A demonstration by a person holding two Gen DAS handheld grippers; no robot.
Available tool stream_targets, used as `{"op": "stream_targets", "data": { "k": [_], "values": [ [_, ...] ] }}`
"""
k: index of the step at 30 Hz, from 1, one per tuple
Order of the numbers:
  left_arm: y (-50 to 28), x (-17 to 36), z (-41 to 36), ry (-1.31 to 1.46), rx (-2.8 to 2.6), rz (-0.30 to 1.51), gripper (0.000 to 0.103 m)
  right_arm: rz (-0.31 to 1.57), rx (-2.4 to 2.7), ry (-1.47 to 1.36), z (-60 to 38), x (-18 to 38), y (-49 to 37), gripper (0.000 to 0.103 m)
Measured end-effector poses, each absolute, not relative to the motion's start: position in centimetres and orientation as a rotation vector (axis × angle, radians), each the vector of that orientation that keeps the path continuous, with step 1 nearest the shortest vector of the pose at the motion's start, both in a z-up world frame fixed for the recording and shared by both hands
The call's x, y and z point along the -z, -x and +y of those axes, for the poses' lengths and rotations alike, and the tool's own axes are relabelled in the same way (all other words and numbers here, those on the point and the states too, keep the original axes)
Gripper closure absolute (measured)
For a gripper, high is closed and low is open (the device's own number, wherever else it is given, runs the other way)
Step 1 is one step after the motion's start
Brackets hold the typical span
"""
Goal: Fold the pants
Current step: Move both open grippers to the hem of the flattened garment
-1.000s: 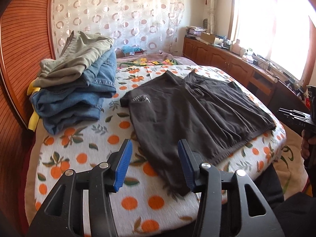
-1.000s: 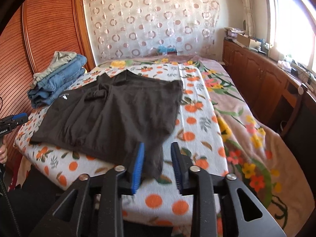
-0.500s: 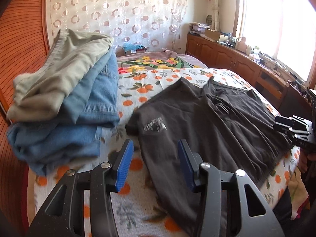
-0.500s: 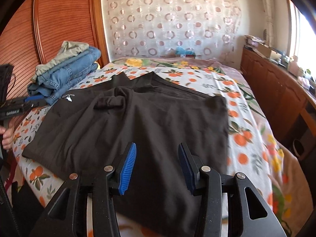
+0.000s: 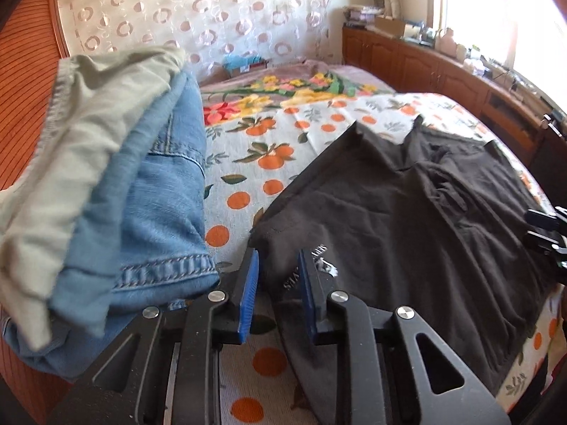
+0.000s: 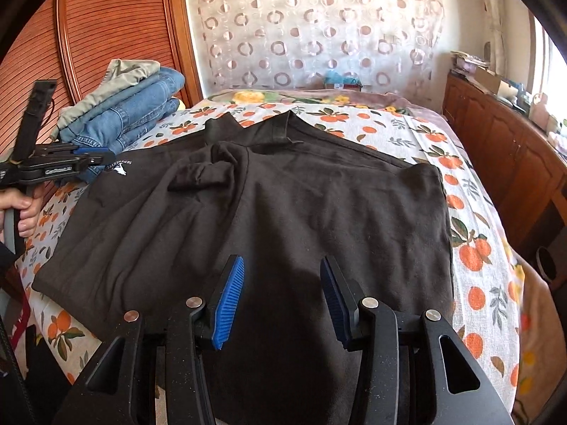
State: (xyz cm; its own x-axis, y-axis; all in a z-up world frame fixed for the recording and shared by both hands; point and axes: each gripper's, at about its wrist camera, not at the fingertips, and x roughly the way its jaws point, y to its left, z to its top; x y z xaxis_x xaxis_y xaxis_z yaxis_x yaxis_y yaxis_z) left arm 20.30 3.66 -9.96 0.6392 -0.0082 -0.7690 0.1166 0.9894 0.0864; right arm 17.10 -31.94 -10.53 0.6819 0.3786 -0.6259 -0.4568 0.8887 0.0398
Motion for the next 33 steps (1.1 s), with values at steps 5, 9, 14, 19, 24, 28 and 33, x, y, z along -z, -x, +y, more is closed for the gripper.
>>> {"op": "stream_targets", "data": {
  "k": [5,9,14,19,24,28,33],
  "values": [
    [-21.8,11.1,3.7,-0.134,0.044,0.918,0.079,0.673,-0.47,0.123,-31.8,10.6,-16.9,0.056],
    [-22.3,10.9,3.5,-0.142,0.046,0.914,0.094,0.67,-0.464,0.121,-32.0,10.6,-16.5,0.056],
    [-22.3,9.1,3.3,-0.167,0.032,0.843,0.1,0.69,-0.476,0.131,-32.0,10.8,-16.7,0.056],
    [-21.7,6.2,3.8,-0.161,-0.032,0.726,0.092,0.698,-0.471,0.128,-32.1,10.8,-16.9,0.056],
    [-21.6,6.1,4.7,-0.136,-0.032,0.751,0.084,0.699,-0.472,0.128,-32.2,10.8,-17.0,0.056],
    [-20.5,7.3,4.3,-0.133,-0.011,0.79,0.075,0.699,-0.473,0.129,-32.3,10.8,-17.0,0.056],
    [-17.6,8.7,3.3,-0.094,0.045,0.812,0.061,0.699,-0.473,0.128,-32.2,10.8,-17.0,0.056]
  ]
}}
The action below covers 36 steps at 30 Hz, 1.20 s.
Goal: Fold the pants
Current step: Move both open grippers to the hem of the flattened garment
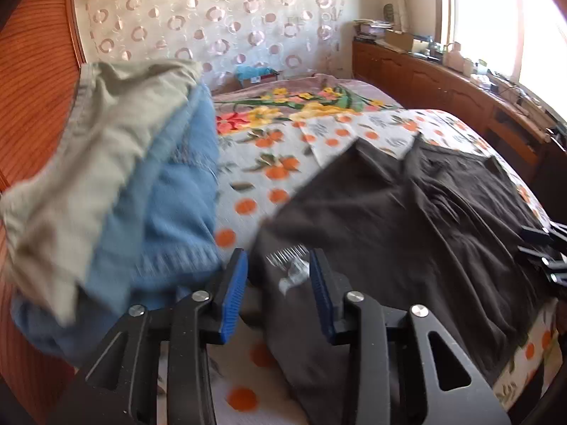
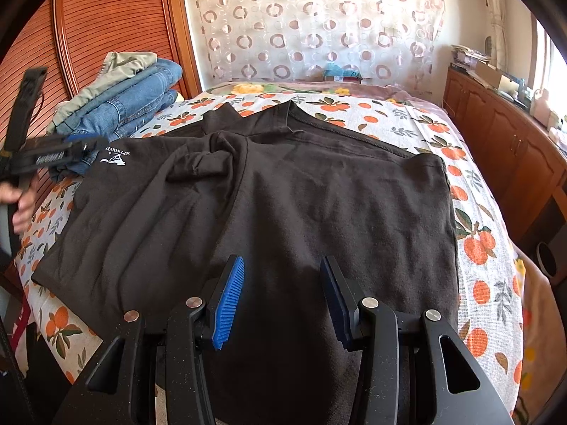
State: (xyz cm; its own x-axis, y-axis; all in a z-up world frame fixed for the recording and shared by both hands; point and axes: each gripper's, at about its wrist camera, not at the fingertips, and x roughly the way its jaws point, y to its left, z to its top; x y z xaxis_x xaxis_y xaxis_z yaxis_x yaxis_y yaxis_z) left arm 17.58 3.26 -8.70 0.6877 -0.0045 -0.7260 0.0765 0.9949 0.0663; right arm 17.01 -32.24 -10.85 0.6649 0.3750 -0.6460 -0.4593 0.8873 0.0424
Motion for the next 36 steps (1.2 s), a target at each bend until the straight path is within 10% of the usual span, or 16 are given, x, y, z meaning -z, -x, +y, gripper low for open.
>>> {"op": "stream_targets", "data": {
  "k": [36],
  "values": [
    [-9.2,12.6,-2.0,-0.02,0.166,0.827,0.054,0.7,-0.279,0.113,-41.5,10.2,-10.4,0.056]
  ]
}}
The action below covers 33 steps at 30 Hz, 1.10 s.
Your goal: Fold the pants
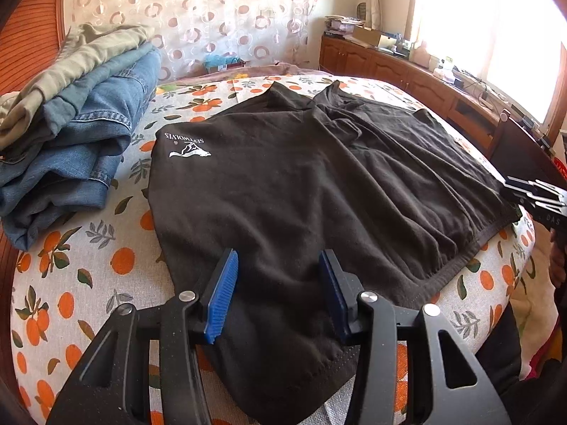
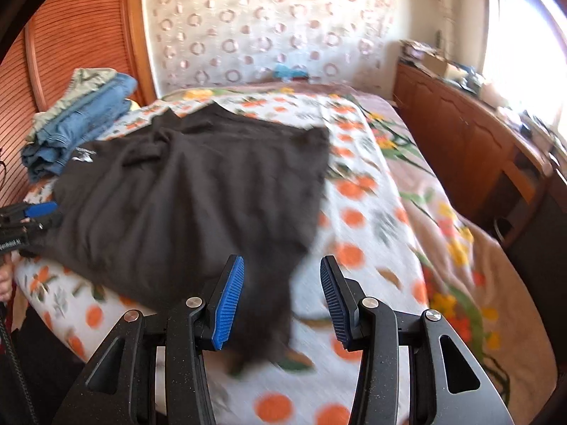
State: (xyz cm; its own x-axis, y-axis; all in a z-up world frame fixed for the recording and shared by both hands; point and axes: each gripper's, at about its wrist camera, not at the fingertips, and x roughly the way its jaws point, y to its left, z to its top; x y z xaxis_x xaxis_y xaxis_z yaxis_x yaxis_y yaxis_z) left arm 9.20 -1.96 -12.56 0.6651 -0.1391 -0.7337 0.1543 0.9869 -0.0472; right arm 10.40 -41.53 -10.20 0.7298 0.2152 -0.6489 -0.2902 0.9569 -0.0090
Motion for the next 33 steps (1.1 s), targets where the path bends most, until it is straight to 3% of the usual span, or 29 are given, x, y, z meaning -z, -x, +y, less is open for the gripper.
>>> {"op": "stream_targets", "data": {
  "k": [16,17,18,21,23,33],
  "values": [
    [-8.7,12.8,-2.1,-0.037,0.143,0.785,0.054,0.755,-0.328,-0.007,-43.7,10.8,-8.9,0.056],
    [-8.7,12.8,-2.0,-0.028,0.143,0.79,0.054,0.759,-0.332,-0.016,-43.8,10.8,-9.0,0.059],
    [-8.7,12.7,-1.8,-0.016,0.145,0.794,0.054,0.762,-0.338,-0.021,-43.7,10.7,-9.1,0.071],
    [-8.4,12.3,-1.2,0.015,0.145,0.79,0.054,0.773,-0.36,0.002,-43.2,10.6,-9.3,0.09],
    [-8.1,11.9,-0.9,0.018,0.137,0.78,0.054,0.772,-0.37,0.014,-42.7,10.5,-9.4,0.095],
    [-6.7,9.9,2.6,0.055,0.075,0.728,0.054,0.654,-0.506,0.077,-36.7,5.3,-10.7,0.096]
  ]
}}
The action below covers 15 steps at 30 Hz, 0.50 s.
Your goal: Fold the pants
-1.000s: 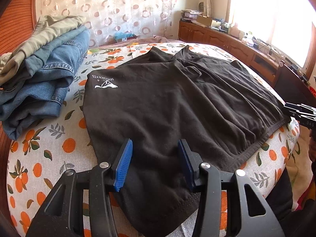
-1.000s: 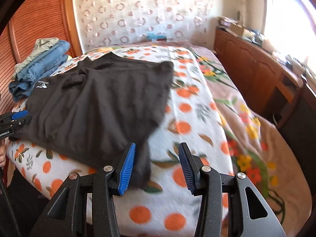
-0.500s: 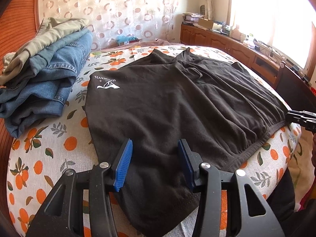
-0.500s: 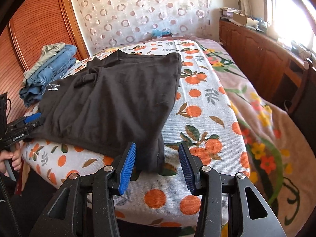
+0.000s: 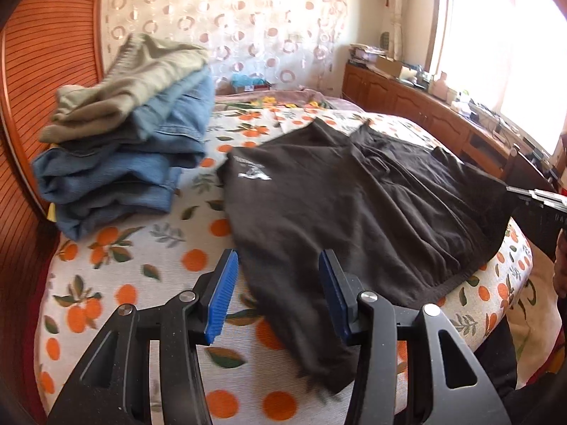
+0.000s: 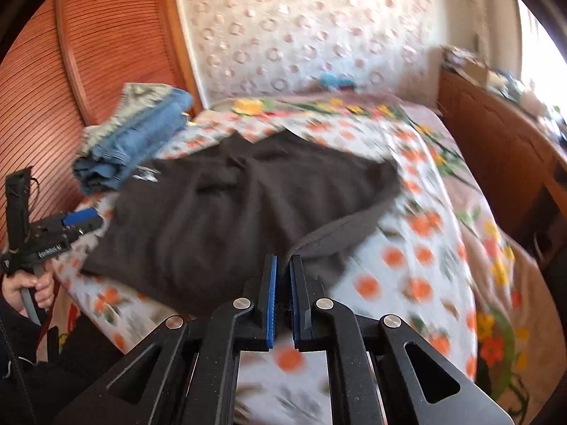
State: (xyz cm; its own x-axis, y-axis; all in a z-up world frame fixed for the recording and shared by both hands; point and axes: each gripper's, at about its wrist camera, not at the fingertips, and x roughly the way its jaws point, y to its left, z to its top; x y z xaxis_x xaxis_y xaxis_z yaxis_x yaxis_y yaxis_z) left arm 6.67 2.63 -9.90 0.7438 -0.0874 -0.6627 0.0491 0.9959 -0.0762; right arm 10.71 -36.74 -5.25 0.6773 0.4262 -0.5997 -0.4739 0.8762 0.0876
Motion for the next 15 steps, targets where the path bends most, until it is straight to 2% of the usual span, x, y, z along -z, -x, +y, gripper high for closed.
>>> {"op": "stream_targets", "data": {
  "k": [8,15],
  "values": [
    [-5.0,9.0,6.1,0.083,0.012,0.697,0.054,0.613,-0.732,0.148,-25.9,3.5,-11.4,0.096],
    [-4.2,8.9,8.2,0.108,-0.024,0.689,0.054,0.665,-0.929,0.183,-18.8,5.3,-10.0,0.096]
  ]
}}
